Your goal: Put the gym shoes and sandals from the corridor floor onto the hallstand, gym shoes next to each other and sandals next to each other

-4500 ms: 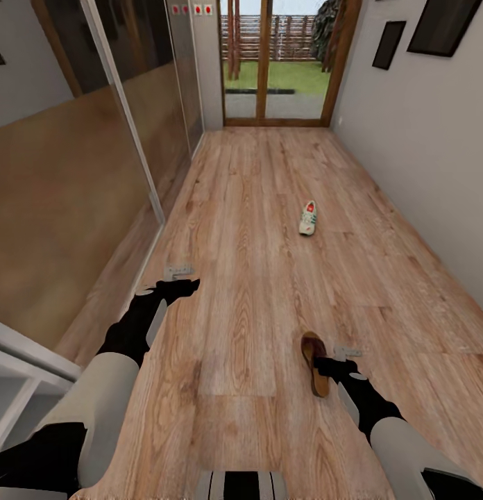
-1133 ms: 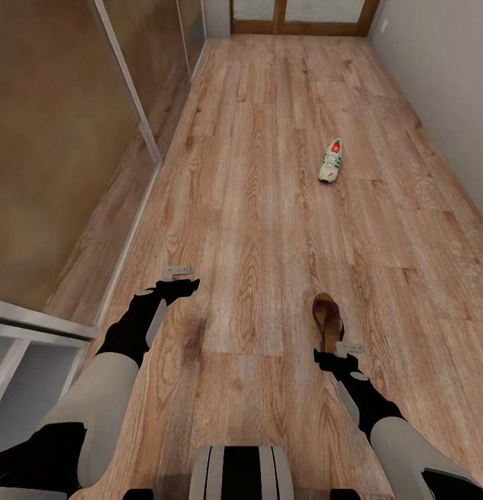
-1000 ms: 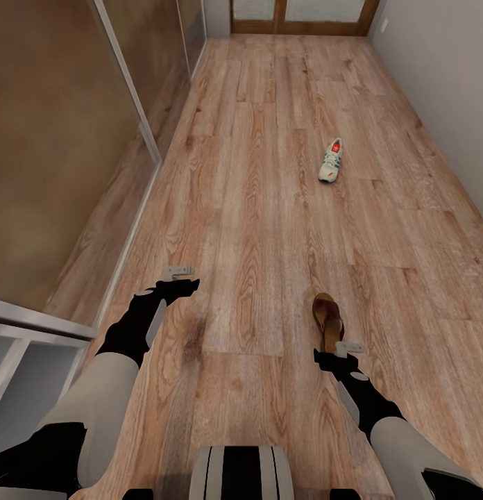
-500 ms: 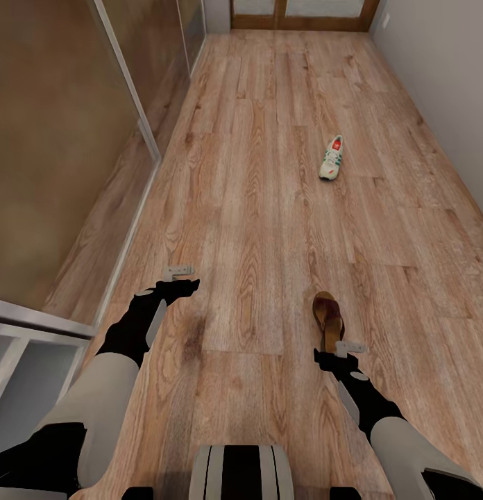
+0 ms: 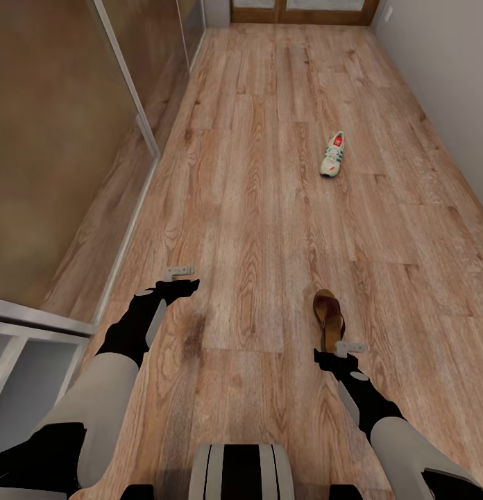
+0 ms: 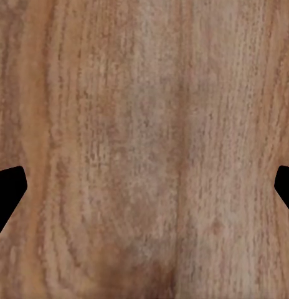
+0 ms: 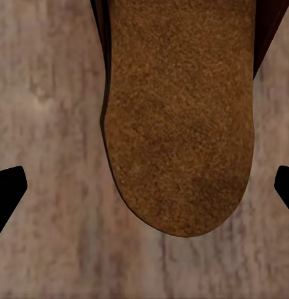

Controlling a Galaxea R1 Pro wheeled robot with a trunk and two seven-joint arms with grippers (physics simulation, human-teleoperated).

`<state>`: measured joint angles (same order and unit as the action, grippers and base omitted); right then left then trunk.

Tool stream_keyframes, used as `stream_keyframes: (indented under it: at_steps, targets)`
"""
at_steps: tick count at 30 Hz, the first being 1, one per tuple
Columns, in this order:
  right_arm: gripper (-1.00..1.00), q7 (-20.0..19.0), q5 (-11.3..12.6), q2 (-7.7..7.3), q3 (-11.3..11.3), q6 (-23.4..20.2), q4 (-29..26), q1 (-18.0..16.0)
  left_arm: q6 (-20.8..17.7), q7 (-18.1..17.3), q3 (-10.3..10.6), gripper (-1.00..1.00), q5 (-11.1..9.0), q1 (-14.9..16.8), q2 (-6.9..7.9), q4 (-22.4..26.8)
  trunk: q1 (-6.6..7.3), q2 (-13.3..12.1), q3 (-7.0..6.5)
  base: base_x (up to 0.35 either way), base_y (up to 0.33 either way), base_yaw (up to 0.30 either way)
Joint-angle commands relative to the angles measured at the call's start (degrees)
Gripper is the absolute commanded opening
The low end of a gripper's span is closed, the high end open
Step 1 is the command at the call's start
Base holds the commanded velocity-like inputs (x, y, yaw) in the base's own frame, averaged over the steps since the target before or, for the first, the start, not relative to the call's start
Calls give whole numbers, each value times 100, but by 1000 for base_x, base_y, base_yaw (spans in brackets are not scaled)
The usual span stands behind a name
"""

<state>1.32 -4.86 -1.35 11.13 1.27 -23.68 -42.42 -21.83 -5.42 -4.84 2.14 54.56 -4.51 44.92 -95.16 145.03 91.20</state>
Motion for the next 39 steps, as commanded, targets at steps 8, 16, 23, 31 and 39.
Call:
stream_keyframes:
  at_steps: [8,16,23,31,39]
  targets:
    - [100,1,-51,4,27,13,4,-3,-32,-46,-34,100,23,2,-14,8,1,1,3,58,0,0]
    - [100,3,-51,4,24,13,4,-3,-38,-46,-29,100,23,2,-15,8,1,1,3,51,0,0]
    - [100,0,-51,4,23,13,4,-3,-40,-46,-28,100,23,2,-15,8,-2,3,38,4,0,0]
    - [100,2,-51,4,24,13,4,-3,-41,-46,-29,100,23,2,-15,8,-9,7,150,0,0,0]
    - [100,0,-51,4,29,13,4,-3,-33,-46,-31,100,23,2,-15,10,-9,7,152,20,0,0]
